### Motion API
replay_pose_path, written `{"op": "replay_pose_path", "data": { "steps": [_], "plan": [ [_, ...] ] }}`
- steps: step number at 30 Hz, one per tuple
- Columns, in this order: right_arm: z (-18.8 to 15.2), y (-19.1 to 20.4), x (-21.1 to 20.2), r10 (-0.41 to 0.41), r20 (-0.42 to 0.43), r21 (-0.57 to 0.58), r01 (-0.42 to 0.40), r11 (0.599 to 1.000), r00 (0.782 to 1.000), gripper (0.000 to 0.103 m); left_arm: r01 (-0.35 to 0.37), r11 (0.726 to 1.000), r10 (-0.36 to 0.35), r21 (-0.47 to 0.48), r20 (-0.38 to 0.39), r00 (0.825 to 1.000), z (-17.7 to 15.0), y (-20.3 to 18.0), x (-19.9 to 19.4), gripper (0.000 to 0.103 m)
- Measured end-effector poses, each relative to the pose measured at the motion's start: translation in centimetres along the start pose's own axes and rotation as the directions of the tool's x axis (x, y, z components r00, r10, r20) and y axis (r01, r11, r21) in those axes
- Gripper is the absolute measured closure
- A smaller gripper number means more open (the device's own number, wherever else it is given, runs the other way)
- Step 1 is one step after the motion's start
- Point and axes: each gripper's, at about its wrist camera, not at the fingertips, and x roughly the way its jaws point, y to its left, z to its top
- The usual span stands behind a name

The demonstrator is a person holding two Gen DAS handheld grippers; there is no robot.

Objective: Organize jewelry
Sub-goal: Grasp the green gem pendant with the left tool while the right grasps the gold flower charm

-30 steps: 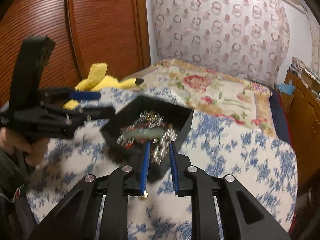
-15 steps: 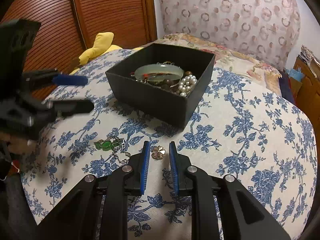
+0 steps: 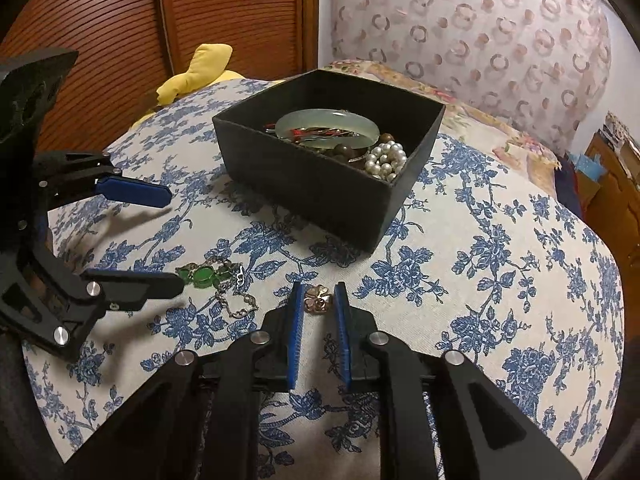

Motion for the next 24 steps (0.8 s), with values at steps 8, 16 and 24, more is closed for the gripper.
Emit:
{"op": "replay_pose_path", "data": {
  "steps": [8,16,24],
  "plan": [
    [-0.8,-1.3,-1.0,-0.005,0.021,0.047,0.004,0.999,1.000,0.086,0.013,0.998,-0.012,0.054,-0.010,1.000,0.5,-1.7,0.8,0.057],
    [-0.8,-2.1,-1.7,-0.016,0.043,0.072,0.013,0.997,0.999,0.086,-0.001,0.996,0.001,0.091,-0.002,1.000,0.7,-2.4,1.0,0.091],
    [-0.5,-1.9,-2.2,-0.017,0.061,0.069,0.013,0.998,0.998,0.086,0.035,0.998,-0.036,0.052,0.012,0.999,0.8,-1.3,0.1,0.091]
  ]
}}
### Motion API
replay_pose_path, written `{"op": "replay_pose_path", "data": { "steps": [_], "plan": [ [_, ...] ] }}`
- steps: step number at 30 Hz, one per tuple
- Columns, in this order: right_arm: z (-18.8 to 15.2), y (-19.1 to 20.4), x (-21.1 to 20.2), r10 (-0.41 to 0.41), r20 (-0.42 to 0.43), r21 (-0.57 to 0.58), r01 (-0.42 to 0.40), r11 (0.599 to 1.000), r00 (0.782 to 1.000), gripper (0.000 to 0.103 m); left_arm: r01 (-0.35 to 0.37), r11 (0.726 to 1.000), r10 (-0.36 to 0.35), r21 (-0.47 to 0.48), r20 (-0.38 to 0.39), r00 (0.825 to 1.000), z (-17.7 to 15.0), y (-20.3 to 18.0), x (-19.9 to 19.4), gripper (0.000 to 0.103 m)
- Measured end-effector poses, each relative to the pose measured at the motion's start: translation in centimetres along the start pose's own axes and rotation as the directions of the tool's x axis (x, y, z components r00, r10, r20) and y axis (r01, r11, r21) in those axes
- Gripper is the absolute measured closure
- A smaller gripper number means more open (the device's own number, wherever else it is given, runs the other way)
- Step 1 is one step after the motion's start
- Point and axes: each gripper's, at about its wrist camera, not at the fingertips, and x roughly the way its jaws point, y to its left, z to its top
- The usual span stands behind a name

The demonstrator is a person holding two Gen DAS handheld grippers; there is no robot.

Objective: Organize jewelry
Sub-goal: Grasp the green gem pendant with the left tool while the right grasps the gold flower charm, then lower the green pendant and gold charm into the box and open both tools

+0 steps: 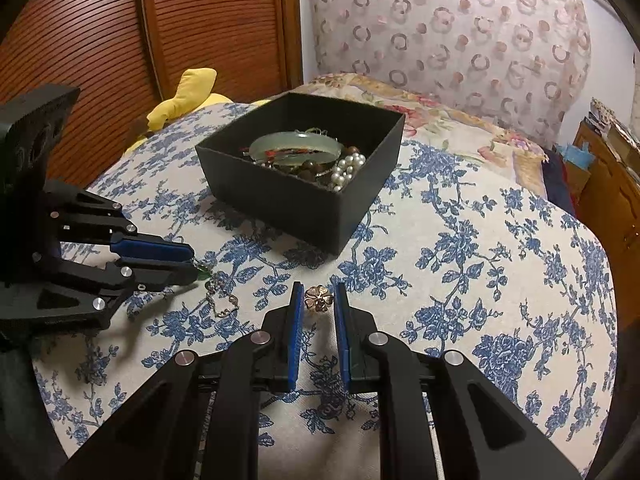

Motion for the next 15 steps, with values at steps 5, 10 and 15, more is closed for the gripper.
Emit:
{"op": "replay_pose_path", "data": {
  "steps": [5,10,15],
  "plan": [
    [0.5,0.2,-1.0,-0.002,0.025,-0.005,0.002,1.000,1.000,0.086,0.003,1.000,-0.003,-0.010,0.040,0.999,0.9,0.3,-1.6,0.091],
    [1.6,0.3,-2.3,-0.008,0.063,-0.013,0.008,1.000,0.998,0.086,-0.002,1.000,0.003,-0.009,0.092,0.996,2.2,0.2,-3.3,0.091],
    [2.7,0.3,-3.4,-0.009,0.100,-0.021,0.011,1.000,0.995,0.086,-0.009,1.000,0.011,-0.014,0.153,0.988,4.3,0.4,-4.9,0.091]
  ]
}}
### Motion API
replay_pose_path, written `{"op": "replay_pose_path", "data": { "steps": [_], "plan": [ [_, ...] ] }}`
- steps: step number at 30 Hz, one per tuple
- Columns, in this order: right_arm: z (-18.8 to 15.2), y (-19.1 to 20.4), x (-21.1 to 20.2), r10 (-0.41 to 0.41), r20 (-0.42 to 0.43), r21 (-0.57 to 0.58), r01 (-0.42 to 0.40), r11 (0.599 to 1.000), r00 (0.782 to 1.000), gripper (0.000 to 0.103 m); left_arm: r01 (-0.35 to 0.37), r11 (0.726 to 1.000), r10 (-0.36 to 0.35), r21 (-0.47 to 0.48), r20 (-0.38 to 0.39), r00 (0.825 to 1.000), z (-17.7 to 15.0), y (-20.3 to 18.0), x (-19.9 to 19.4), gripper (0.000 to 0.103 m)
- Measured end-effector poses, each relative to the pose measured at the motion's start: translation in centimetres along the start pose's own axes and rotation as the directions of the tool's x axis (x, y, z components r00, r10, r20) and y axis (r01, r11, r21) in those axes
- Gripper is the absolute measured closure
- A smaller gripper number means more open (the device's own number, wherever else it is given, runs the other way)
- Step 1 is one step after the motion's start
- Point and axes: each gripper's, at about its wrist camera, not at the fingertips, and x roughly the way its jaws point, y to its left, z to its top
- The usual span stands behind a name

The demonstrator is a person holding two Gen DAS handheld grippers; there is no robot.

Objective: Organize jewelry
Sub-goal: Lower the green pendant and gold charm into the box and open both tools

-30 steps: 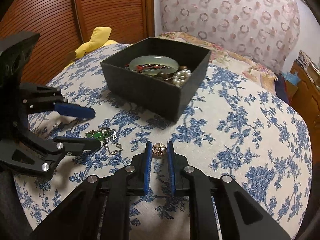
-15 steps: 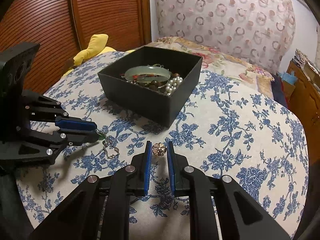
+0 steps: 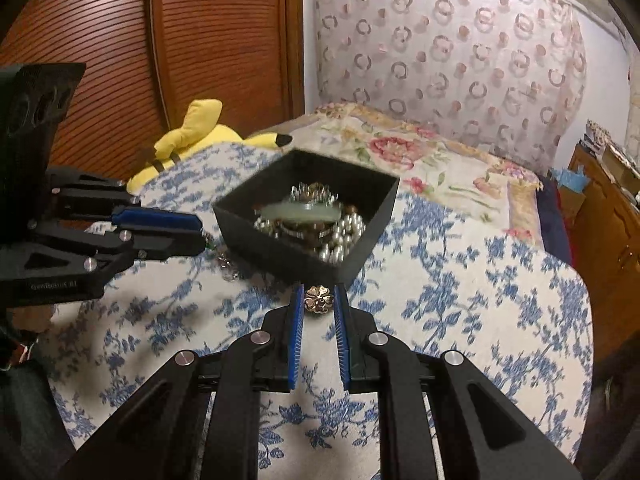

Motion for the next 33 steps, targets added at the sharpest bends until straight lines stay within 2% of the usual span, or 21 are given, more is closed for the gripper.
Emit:
{"op": "replay_pose_path", "data": {
  "steps": [11,27,31,33],
  "plan": [
    [3.4,-0.7,-0.8,-0.005,0.083,-0.004,0.005,1.000,0.997,0.086,-0.033,0.999,0.034,-0.011,0.091,0.995,4.1,1.4,-1.1,0.091],
    [4.3,-1.2,3.3,0.046,0.040,0.021,-0.047,0.999,0.998,0.085,-0.073,0.995,0.078,-0.071,0.066,0.995,5.7,4.2,2.1,0.091],
    [4.2,-1.5,3.7,0.044,0.035,0.032,-0.045,0.998,0.998,0.075,-0.081,0.993,0.086,-0.083,0.062,0.994,5.8,4.7,2.7,0.091],
    [4.2,-1.5,3.7,0.043,0.033,0.034,-0.045,0.998,0.998,0.075,-0.085,0.992,0.090,-0.093,0.058,0.994,5.9,5.0,2.9,0.091]
  ]
}}
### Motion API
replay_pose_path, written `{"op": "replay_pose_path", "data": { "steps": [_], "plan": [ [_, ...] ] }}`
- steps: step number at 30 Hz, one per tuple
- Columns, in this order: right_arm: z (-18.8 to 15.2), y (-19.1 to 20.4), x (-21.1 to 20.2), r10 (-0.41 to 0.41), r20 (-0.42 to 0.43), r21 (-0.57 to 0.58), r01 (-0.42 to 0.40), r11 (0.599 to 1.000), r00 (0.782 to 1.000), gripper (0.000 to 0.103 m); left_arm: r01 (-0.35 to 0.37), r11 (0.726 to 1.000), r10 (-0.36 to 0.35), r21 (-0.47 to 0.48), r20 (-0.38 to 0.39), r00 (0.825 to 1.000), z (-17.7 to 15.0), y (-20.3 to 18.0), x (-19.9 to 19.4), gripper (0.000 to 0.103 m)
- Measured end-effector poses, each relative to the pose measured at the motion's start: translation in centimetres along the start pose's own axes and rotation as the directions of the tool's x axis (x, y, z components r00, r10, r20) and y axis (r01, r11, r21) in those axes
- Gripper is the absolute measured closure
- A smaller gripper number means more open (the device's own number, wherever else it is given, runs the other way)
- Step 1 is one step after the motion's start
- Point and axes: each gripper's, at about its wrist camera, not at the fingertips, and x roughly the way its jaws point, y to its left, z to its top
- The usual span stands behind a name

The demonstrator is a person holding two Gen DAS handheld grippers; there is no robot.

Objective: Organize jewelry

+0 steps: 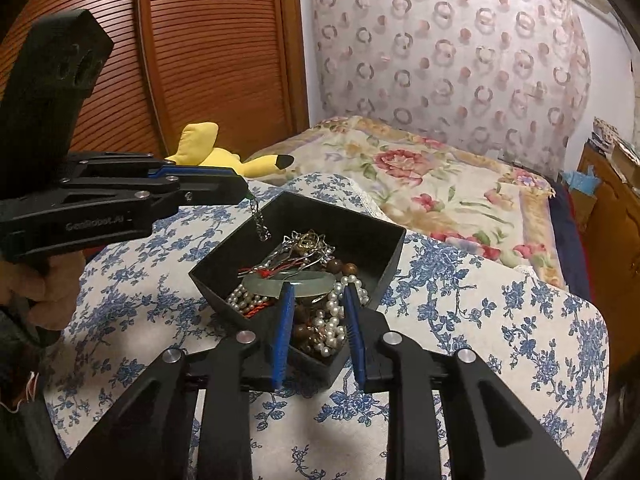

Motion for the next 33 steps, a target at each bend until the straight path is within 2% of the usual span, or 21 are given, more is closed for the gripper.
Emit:
{"op": "replay_pose_path", "data": {
  "steps": [3,5,6,7,8,10,11,14,16,18,22,25,30,32,33],
  "plan": [
    [-0.2,-0.1,-0.2,-0.006,0.001,0.007,0.006,1.000,1.000,0.075,-0.009,1.000,0.009,-0.016,-0.001,1.000,0.0,0.4,0.3,0.091],
    [-0.4,-0.1,-0.5,-0.009,0.006,0.011,0.009,1.000,1.000,0.075,-0.021,1.000,0.020,-0.024,-0.005,1.000,0.0,0.5,0.2,0.080],
    [-0.5,-0.1,-0.7,-0.013,0.009,0.015,0.013,1.000,1.000,0.075,-0.027,0.999,0.027,-0.027,-0.001,1.000,-0.1,0.6,0.1,0.067],
    [-0.6,-0.2,-0.9,-0.017,0.012,0.017,0.017,1.000,1.000,0.075,-0.034,0.999,0.034,-0.028,0.005,0.999,-0.2,0.6,-0.1,0.062],
    [-0.7,-0.2,-1.1,-0.022,0.015,0.019,0.021,1.000,1.000,0.075,-0.040,0.999,0.041,-0.027,0.008,0.999,-0.3,0.5,-0.3,0.061],
    [-1.0,-0.1,-1.7,-0.033,0.025,0.030,0.032,0.999,0.999,0.075,-0.051,0.998,0.051,-0.030,0.010,0.999,-0.5,0.4,-0.7,0.050],
    [-1.1,-0.2,-1.9,-0.038,0.029,0.035,0.037,0.999,0.999,0.074,-0.061,0.998,0.061,-0.033,0.014,0.998,-0.7,0.4,-1.1,0.040],
    [-1.5,-0.1,-3.0,-0.060,0.053,0.056,0.057,0.997,0.997,0.063,-0.101,0.995,0.101,-0.029,0.027,0.994,-1.4,0.1,-2.2,0.027],
    [-1.8,0.1,-3.8,-0.073,0.067,0.067,0.069,0.995,0.995,0.061,-0.123,0.992,0.124,-0.036,0.036,0.992,-1.9,0.0,-2.8,0.017],
    [-2.2,0.4,-4.3,-0.082,0.071,0.078,0.077,0.994,0.994,0.059,-0.141,0.989,0.143,-0.047,0.039,0.989,-2.6,-0.1,-3.6,0.013],
    [-3.0,1.3,-6.1,-0.127,0.105,0.100,0.117,0.988,0.986,0.039,-0.165,0.984,0.167,-0.065,0.034,0.985,-4.2,-0.3,-5.3,0.011],
    [-3.5,2.1,-7.5,-0.157,0.132,0.117,0.142,0.983,0.979,0.033,-0.186,0.980,0.189,-0.071,0.035,0.981,-5.3,-0.7,-6.7,0.011],
    [-4.4,3.4,-9.8,-0.205,0.186,0.145,0.180,0.973,0.961,0.014,-0.198,0.977,0.203,-0.082,0.057,0.977,-7.0,-1.3,-9.0,0.010],
    [-4.9,4.0,-10.9,-0.237,0.210,0.168,0.204,0.965,0.949,0.002,-0.200,0.976,0.205,-0.082,0.065,0.977,-7.8,-1.7,-9.9,0.010],
    [-5.0,4.1,-11.2,-0.243,0.218,0.173,0.207,0.963,0.945,0.002,-0.201,0.976,0.207,-0.084,0.068,0.976,-8.1,-1.8,-10.1,0.010]
  ]
}}
